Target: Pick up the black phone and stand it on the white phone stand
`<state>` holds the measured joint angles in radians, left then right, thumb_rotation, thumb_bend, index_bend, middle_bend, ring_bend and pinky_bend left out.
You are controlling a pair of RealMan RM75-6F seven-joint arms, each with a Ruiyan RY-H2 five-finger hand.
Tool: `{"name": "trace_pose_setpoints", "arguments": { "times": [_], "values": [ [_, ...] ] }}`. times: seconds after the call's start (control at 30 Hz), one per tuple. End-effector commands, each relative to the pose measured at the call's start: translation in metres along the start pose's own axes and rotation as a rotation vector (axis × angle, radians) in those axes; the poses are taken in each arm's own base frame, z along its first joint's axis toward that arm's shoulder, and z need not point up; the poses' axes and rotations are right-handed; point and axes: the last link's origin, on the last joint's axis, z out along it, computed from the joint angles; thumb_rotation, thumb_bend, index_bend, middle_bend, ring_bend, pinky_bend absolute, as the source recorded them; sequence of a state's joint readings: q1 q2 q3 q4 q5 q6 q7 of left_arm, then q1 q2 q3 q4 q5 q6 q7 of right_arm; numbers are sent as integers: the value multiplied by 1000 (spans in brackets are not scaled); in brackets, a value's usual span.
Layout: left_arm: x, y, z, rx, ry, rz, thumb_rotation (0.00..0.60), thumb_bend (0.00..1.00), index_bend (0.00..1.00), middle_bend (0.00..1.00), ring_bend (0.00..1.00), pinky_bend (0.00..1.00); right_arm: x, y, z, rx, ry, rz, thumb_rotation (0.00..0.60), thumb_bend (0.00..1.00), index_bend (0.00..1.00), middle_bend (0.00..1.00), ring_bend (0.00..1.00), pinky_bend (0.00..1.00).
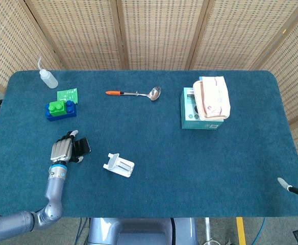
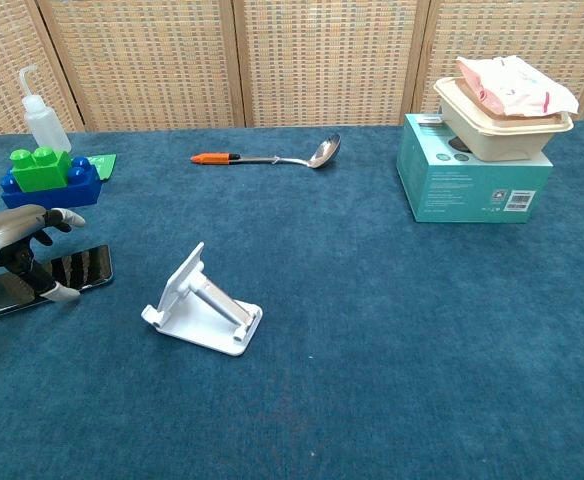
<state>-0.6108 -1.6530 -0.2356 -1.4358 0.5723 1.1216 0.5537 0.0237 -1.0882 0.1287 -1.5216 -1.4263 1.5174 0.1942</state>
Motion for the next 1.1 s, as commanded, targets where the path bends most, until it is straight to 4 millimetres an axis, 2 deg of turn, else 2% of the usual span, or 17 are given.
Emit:
{"name": "trace_pose_setpoints", "arguments": {
  "times": [0.03, 0.43, 0.8, 1.1],
  "values": [
    [-1, 0, 0, 1, -3, -1, 600, 228, 109, 118, 159, 195, 0, 0, 0, 0, -1, 0, 600, 0, 0, 0, 0, 0],
    [-6, 0, 2, 11, 8, 21, 600, 254, 184, 213, 238, 249, 0, 1, 0, -3, -2, 5, 600, 0, 0, 0, 0, 0],
    [-7, 2, 0, 2, 29, 19, 600, 316, 296, 356, 373, 376, 1, 1, 0, -5, -2, 9, 600, 0, 0, 0, 0, 0],
    [5, 6, -6, -37, 46, -64, 600, 337, 315, 373, 410, 424, 1, 2, 0, -6, -2, 9, 600, 0, 0, 0, 0, 0]
  ]
}}
